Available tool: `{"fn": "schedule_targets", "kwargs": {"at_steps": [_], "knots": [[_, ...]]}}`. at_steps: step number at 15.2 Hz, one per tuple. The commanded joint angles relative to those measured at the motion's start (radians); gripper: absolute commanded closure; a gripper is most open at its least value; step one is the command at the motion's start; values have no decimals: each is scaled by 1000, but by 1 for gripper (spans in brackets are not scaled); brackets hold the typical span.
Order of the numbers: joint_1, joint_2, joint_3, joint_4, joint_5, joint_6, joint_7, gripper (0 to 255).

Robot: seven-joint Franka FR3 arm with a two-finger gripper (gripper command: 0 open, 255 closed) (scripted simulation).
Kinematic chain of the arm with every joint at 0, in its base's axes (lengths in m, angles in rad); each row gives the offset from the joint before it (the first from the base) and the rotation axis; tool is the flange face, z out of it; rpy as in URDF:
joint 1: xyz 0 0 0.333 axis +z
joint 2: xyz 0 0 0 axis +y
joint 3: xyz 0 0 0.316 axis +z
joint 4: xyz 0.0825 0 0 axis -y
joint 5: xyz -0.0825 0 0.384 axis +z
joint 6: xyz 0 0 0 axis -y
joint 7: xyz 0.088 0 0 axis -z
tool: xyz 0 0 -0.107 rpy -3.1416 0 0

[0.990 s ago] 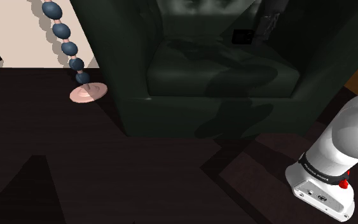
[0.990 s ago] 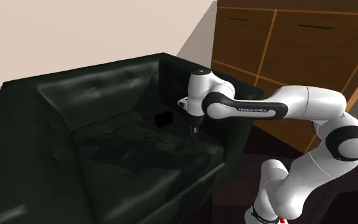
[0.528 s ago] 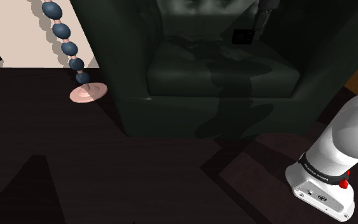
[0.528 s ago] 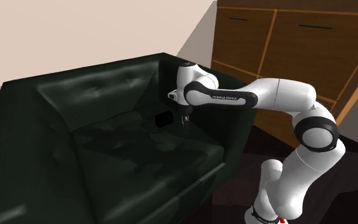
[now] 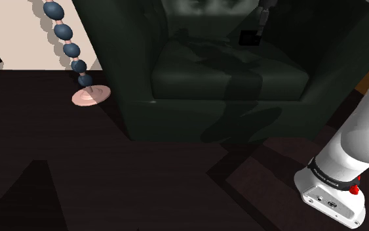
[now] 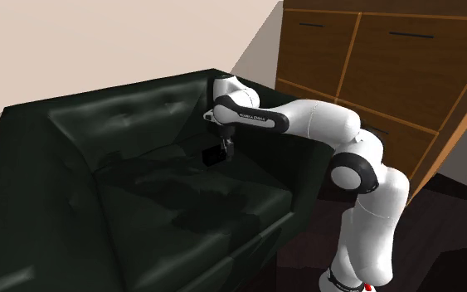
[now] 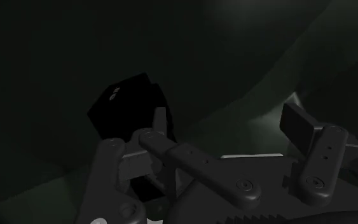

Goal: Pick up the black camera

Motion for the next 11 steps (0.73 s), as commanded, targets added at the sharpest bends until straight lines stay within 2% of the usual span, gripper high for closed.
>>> {"fn": "schedule_targets", "kwargs": {"at_steps": [1,4,5,11], "knots": [[-31,110,-11,128,49,-39,-82,0],[-107,290,-8,363,125,-122,-182,0],[-125,323,-3,411,136,-140,-196,0],[-103,292,-1,282,122,-41,-196,0]]}}
